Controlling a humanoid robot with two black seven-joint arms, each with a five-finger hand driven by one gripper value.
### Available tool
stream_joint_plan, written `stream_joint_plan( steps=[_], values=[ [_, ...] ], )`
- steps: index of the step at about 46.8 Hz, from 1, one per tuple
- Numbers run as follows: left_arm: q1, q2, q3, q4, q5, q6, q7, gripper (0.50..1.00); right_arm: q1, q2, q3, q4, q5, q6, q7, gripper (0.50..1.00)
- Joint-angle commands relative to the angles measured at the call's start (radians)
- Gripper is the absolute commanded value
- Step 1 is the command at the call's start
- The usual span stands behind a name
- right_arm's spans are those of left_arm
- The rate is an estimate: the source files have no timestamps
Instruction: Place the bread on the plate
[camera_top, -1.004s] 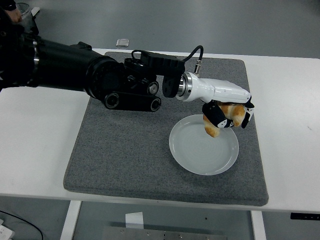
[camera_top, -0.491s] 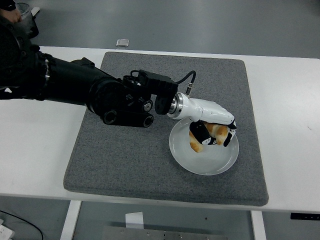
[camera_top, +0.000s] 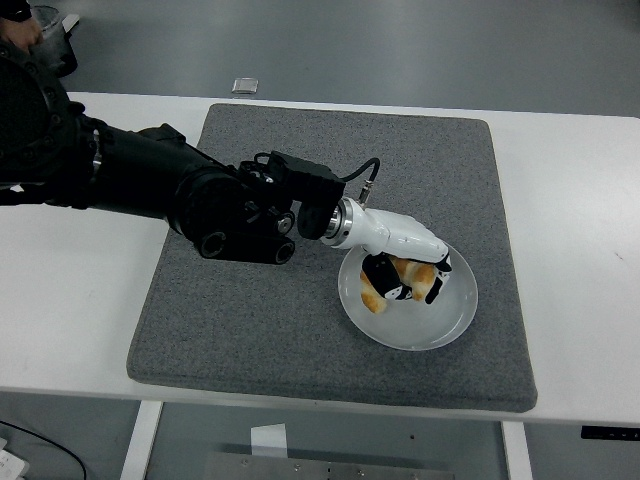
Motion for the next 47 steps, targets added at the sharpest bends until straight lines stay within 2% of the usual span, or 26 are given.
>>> stream_joint_plan(
  steps=[1,47],
  values=[
    [0.002,-0.003,0.002,0.007,0.000,0.000,0.001,0.500,-0.001,0.000,0.000,0.000,0.000,0.000,0.000,0.932],
    [0.036,-0.016,0.020,0.030,0.006,0.009,0.004,0.501,-0.001,0.000,0.000,0.000,0.000,0.000,0.000,0.932]
  ],
)
